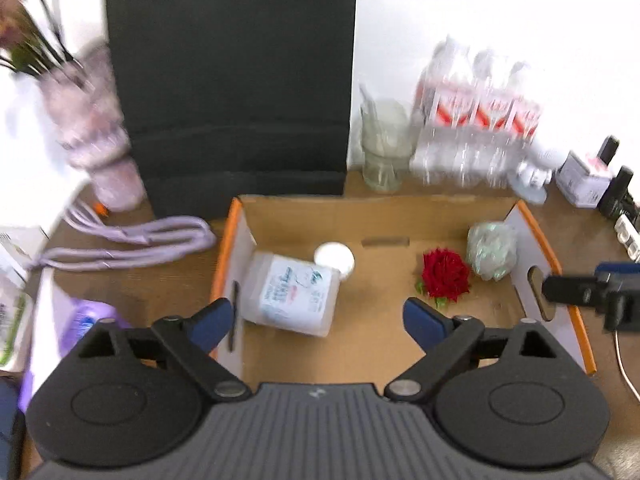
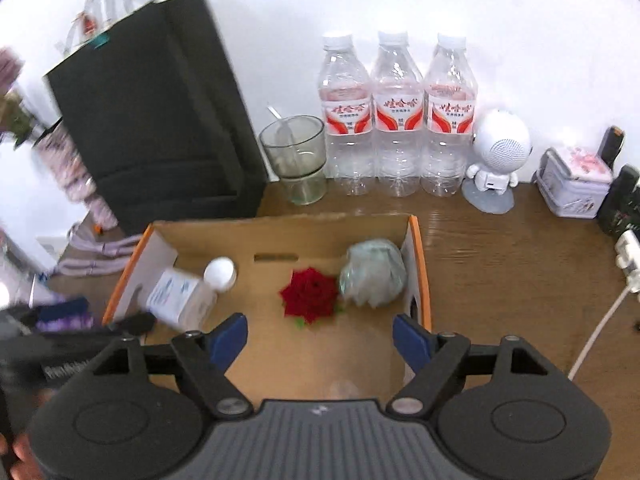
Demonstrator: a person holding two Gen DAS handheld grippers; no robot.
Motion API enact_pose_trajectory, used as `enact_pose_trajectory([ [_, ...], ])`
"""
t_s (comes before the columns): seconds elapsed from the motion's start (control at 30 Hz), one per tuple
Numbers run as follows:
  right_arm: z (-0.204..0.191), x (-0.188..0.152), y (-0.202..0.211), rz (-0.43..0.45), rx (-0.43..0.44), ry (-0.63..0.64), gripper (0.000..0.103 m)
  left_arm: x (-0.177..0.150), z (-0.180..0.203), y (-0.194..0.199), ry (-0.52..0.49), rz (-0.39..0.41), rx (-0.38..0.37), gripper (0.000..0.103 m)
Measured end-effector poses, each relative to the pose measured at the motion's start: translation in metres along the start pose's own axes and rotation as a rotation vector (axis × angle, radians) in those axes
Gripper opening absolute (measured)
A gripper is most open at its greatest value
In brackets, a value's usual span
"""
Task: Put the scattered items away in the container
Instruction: 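Carry the cap and rose into the cardboard box and open both tools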
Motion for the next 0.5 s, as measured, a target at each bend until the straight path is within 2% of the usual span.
enact_pose_trajectory([
  [0.07, -0.006, -0.014, 0.017, 0.083, 0.010, 0.035, 0.080, -0.010, 0.008, 0.029, -0.071, 0.169, 0.007, 0.101],
  [0.13, -0.012, -0.030, 0.038, 0.244, 0.019, 0.076, 0.080, -0.026, 0.015, 0.059, -0.123, 0.375, -0.017, 0.103],
  [0.17, -0.015, -0.040, 0.048, 0.335, 0.013, 0.089, 0.082, -0.033, 0.017, 0.068, -0.126, 0.432, -0.015, 0.103],
  [0.23, -0.016, -0.056, 0.057, 0.409, -0.010, 0.076, 0.086, -0.044, 0.016, 0.080, -0.100, 0.469, -0.009, 0.103],
  [0.37, -0.018, -0.070, 0.071, 0.411, 0.048, 0.010, 0.086, -0.058, 0.006, 0.099, -0.001, 0.489, -0.037, 0.103],
  [0.5, -0.021, -0.090, 0.096, 0.422, 0.006, -0.010, 0.086, -0.092, 0.009, 0.128, 0.018, 0.469, 0.004, 0.103],
])
Point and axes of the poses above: each gripper's, at about its wrist camera, not at the fingertips, and y roughly against the way its jaws point, z to its right, x to its top, the point moved 6 cm from there along -y, roughly the way its jaws point, and after that the axes turned 11 degrees about -x, right-handed, at the moved point
